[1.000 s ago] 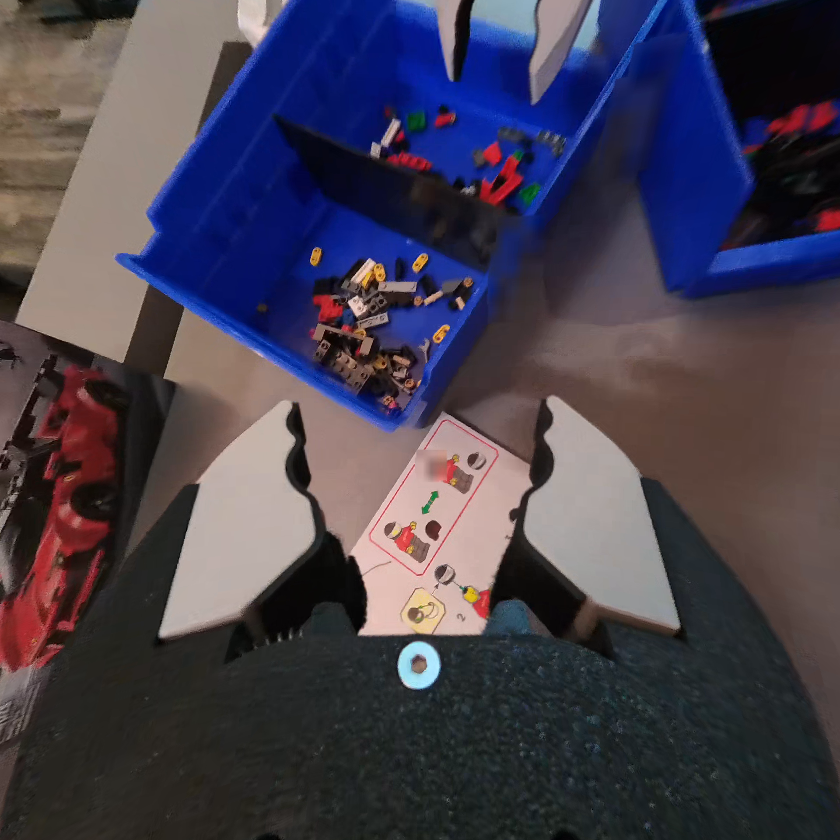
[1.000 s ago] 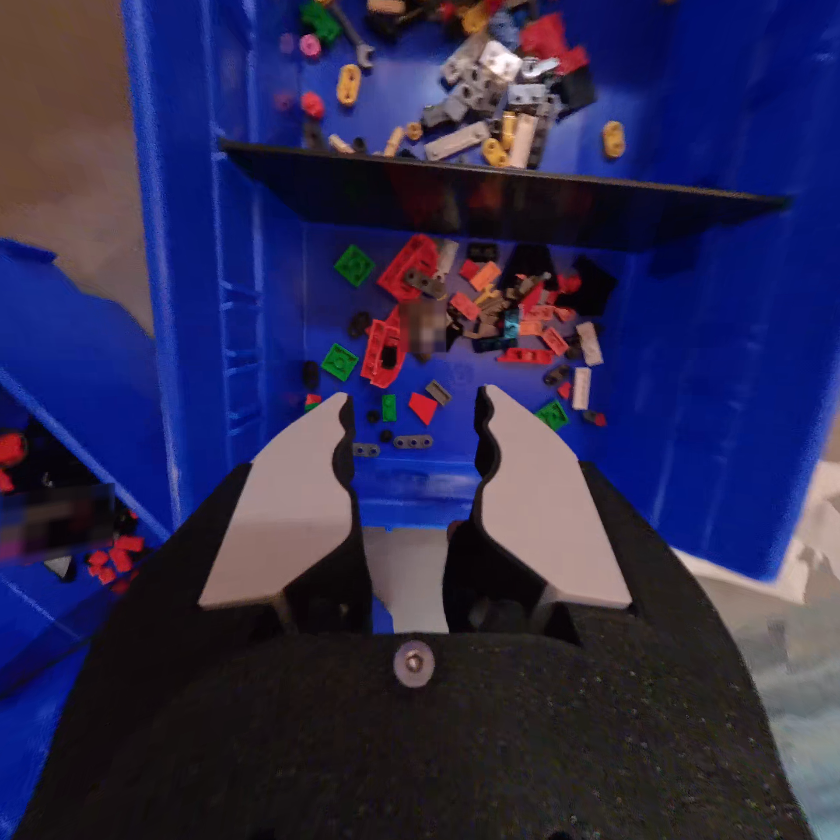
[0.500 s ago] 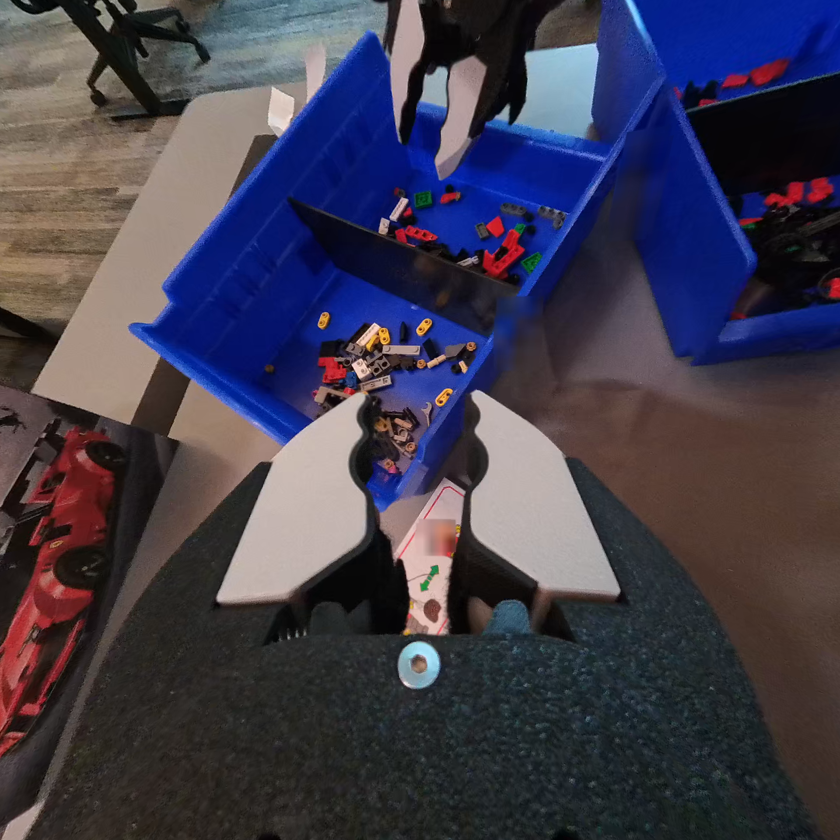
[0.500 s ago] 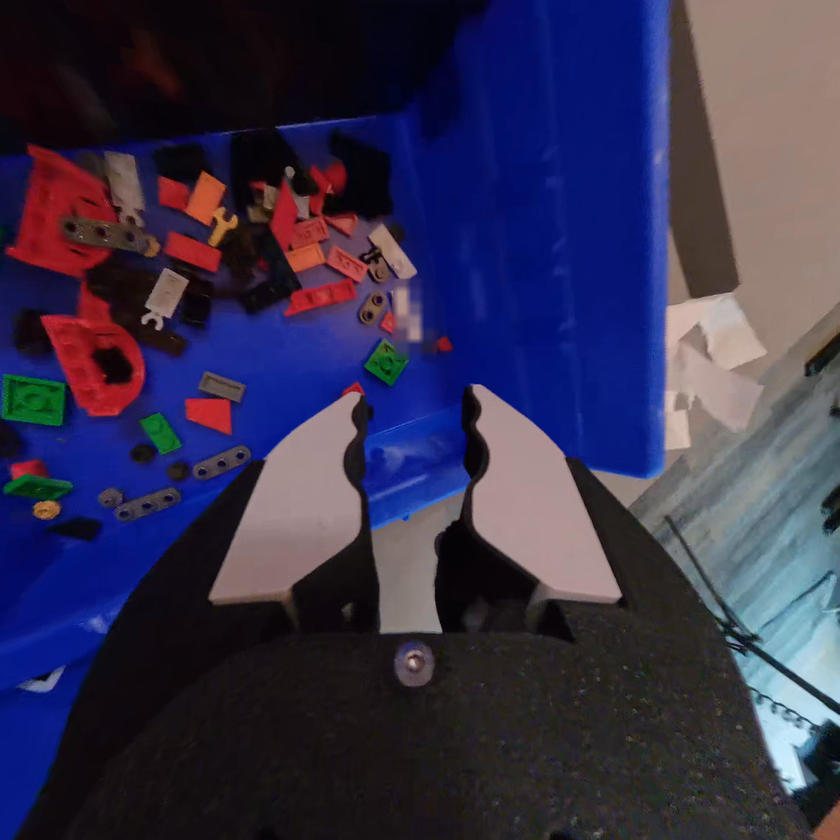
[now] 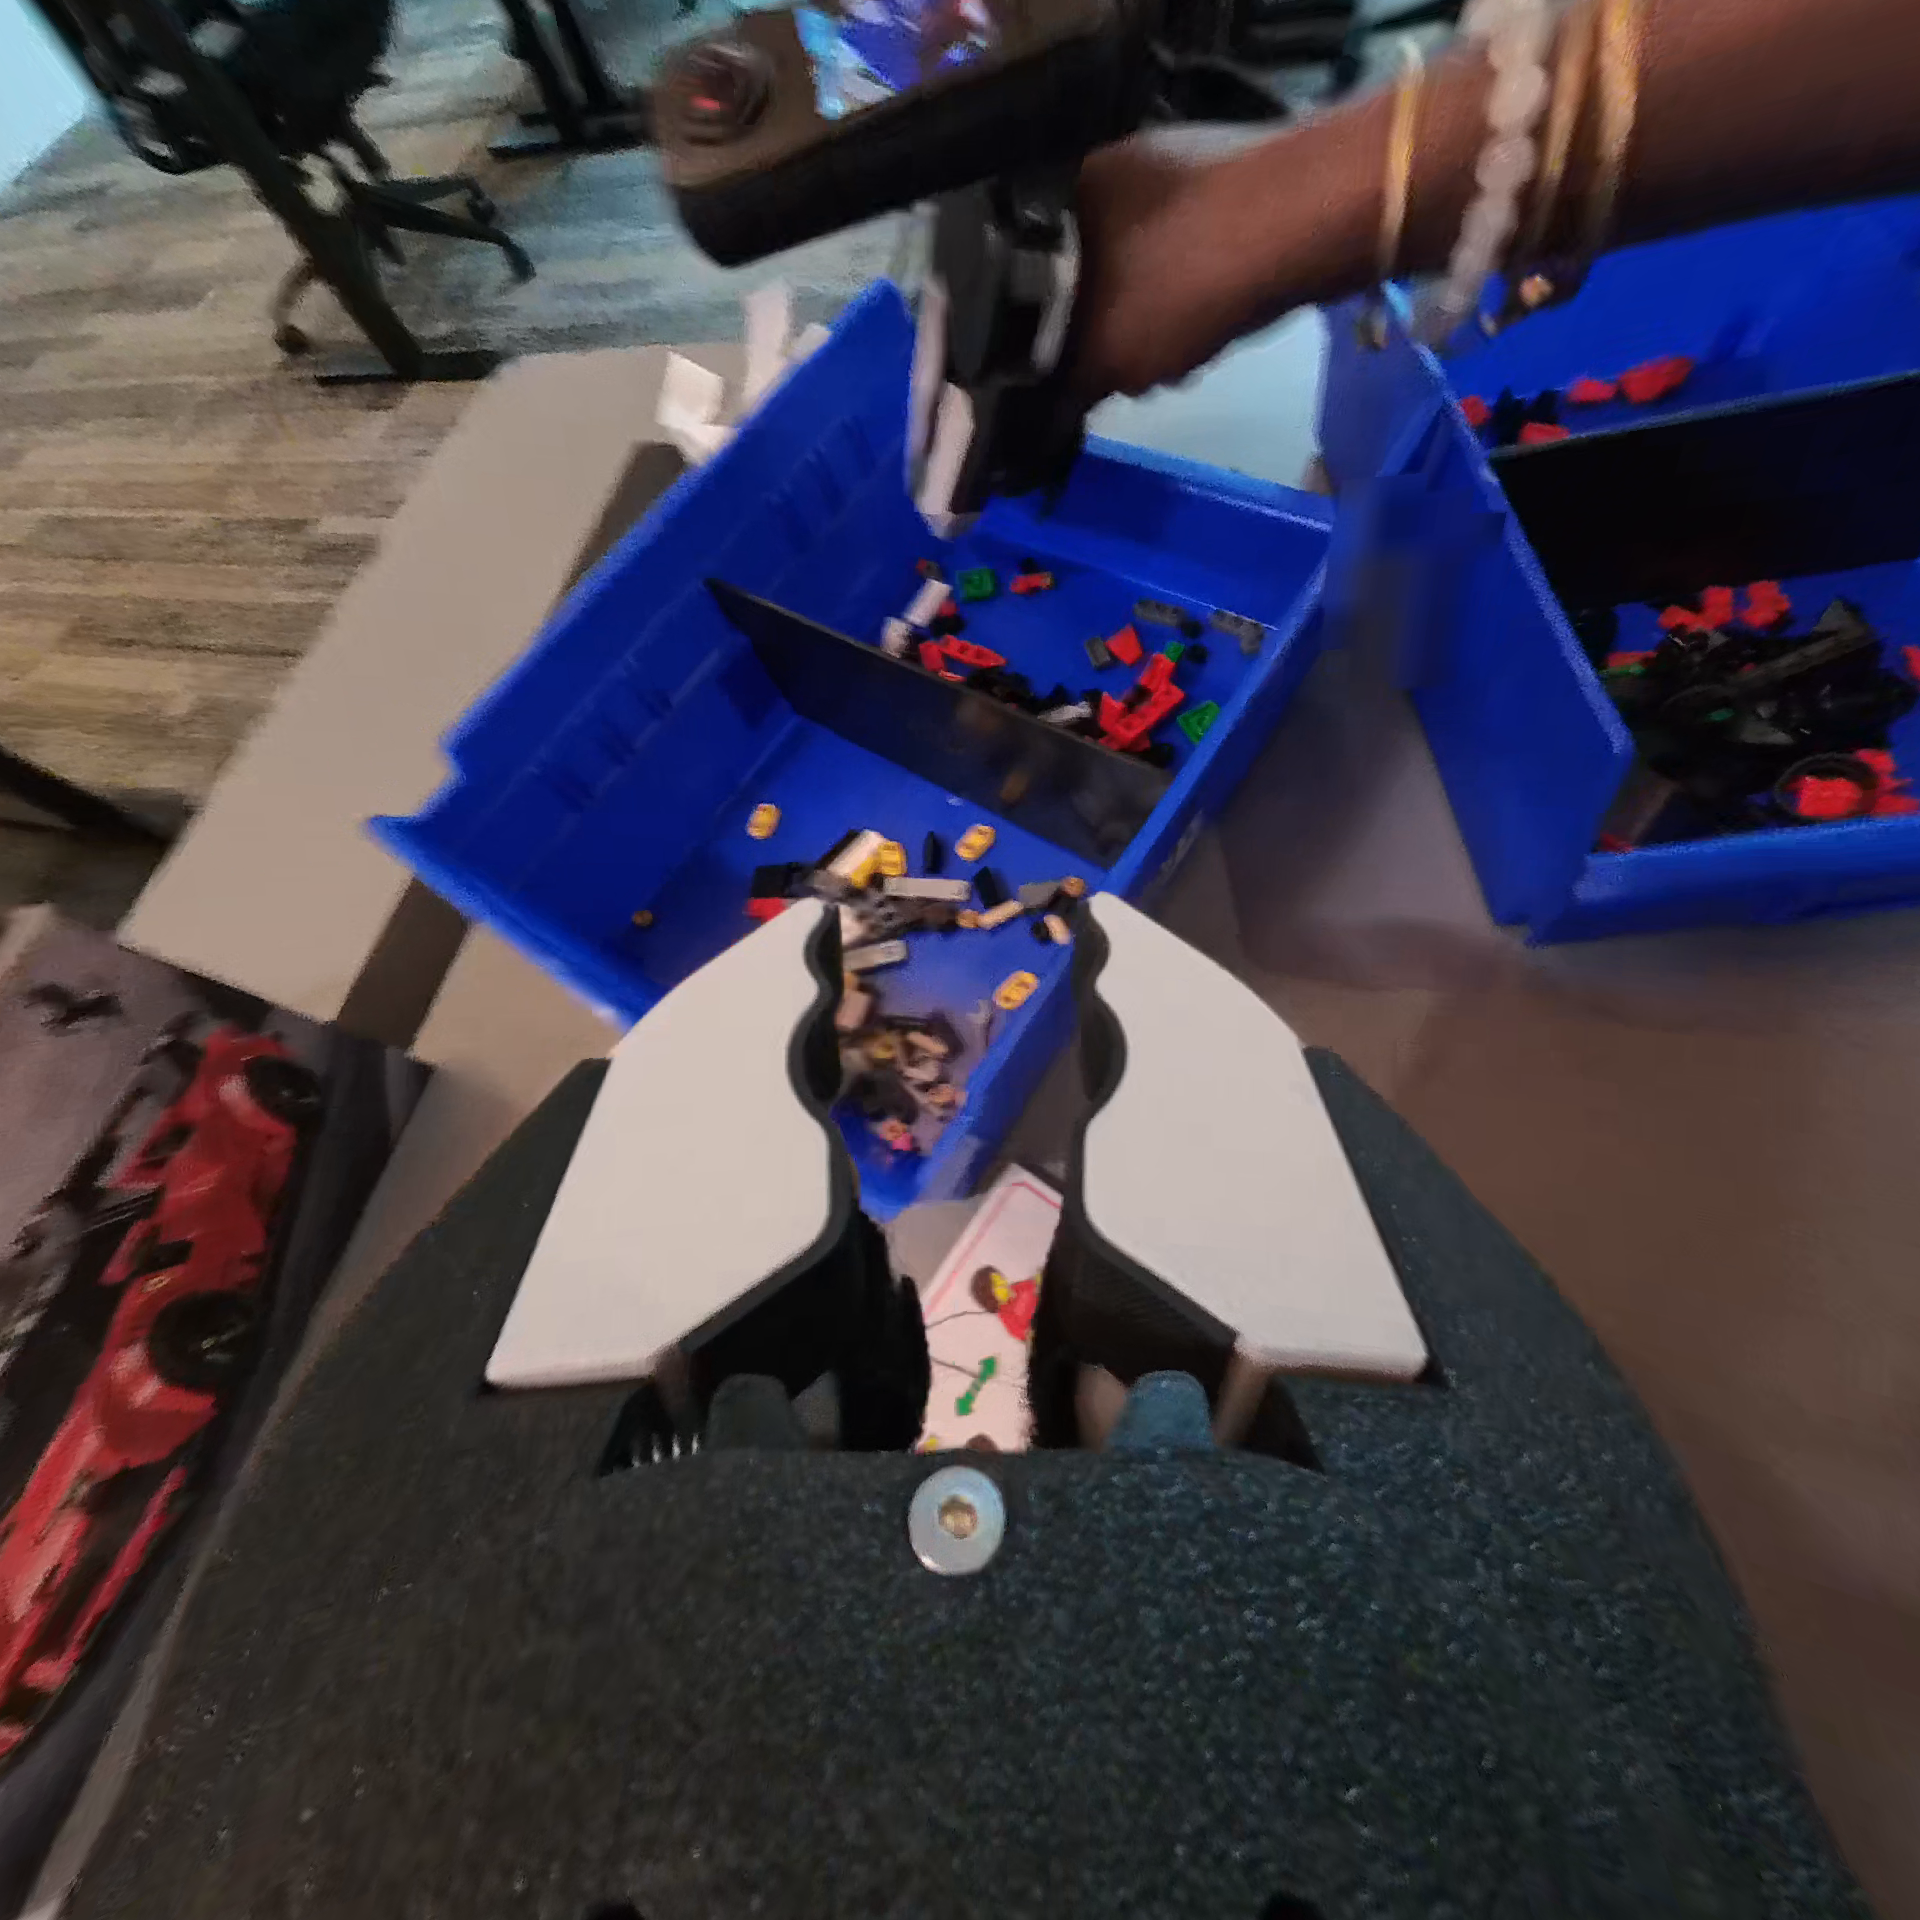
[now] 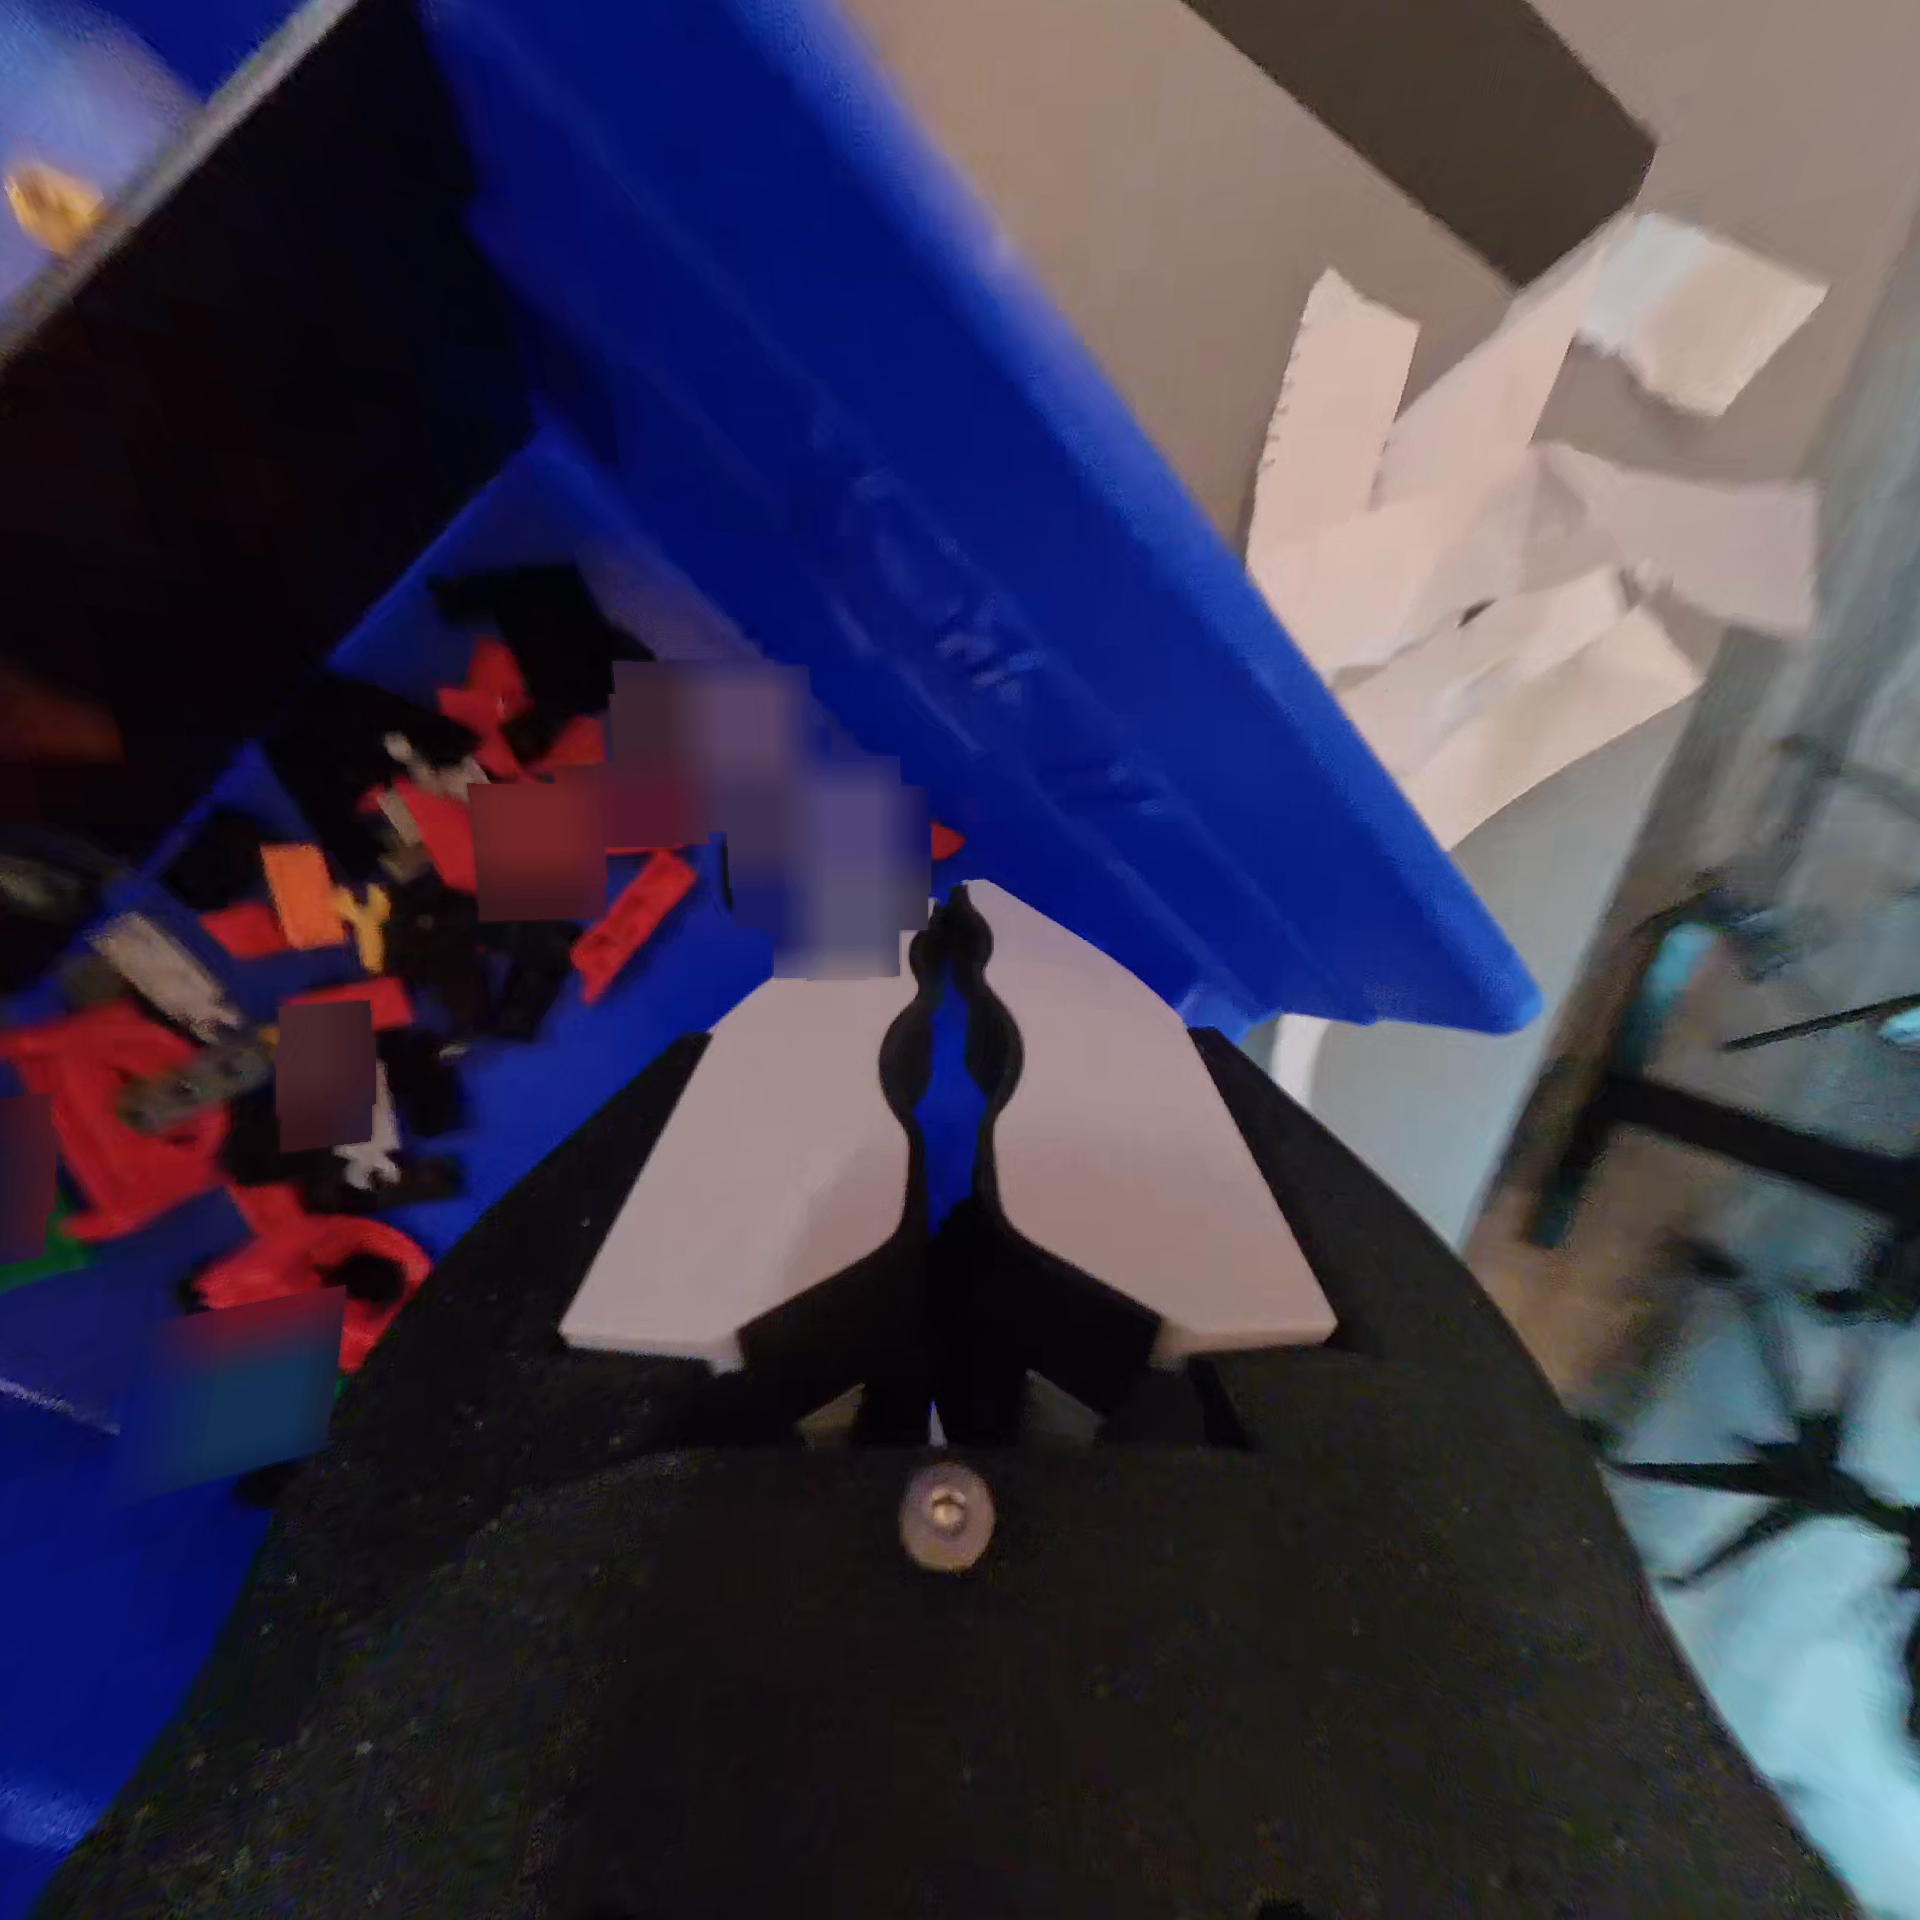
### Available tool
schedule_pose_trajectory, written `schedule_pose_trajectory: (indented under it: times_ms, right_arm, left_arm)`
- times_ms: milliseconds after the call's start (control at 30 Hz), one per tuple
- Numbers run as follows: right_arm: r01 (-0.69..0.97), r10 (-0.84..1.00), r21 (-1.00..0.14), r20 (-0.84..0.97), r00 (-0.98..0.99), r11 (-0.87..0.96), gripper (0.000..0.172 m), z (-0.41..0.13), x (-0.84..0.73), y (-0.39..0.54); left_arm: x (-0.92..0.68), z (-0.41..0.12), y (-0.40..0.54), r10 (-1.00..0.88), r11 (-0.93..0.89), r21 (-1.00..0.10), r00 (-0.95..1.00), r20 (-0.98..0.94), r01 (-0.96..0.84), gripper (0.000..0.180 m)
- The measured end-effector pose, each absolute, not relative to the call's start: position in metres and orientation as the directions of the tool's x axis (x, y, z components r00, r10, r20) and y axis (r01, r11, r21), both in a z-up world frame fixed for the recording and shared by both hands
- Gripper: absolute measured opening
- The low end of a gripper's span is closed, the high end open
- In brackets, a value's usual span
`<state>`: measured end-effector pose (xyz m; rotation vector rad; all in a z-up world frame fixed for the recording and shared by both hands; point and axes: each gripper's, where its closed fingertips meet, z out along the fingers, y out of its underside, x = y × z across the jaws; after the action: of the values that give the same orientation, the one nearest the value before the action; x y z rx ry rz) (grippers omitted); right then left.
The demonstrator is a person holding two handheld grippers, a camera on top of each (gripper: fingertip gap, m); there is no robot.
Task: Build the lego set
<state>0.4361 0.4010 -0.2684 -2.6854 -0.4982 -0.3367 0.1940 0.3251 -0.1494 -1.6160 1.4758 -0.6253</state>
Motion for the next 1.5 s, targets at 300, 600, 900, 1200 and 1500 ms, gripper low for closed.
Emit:
schedule_pose_trajectory:
  times_ms: [300, 600, 900, 1200, 1500]
  right_arm:
    - [-0.328, -0.302, -0.468, -0.132, 0.944, -0.821, 0.041, -0.262, 0.428, 0.405]
    - [-0.434, -0.46, -0.476, -0.068, 0.885, -0.765, 0.035, -0.276, 0.424, 0.405]
    - [-0.47, -0.518, -0.483, -0.037, 0.854, -0.739, 0.022, -0.293, 0.434, 0.419]
    - [-0.466, -0.469, -0.417, -0.103, 0.877, -0.78, 0.008, -0.288, 0.429, 0.417]
    - [-0.402, -0.366, -0.37, -0.167, 0.915, -0.837, 0.007, -0.263, 0.414, 0.409]
  left_arm:
    - [0.138, -0.09, 0.342, -0.927, 0.088, -0.879, 0.284, -0.244, -0.469, 0.044]
    - [0.122, -0.065, 0.33, -0.946, 0.111, -0.921, 0.245, -0.213, -0.373, 0.042]
    - [0.1, -0.037, 0.324, -0.94, 0.141, -0.95, 0.262, -0.217, -0.28, 0.04]
    - [0.095, -0.033, 0.326, -0.936, 0.141, -0.953, 0.278, -0.216, -0.268, 0.04]
    - [0.098, -0.029, 0.318, -0.935, 0.172, -0.95, 0.26, -0.241, -0.262, 0.04]
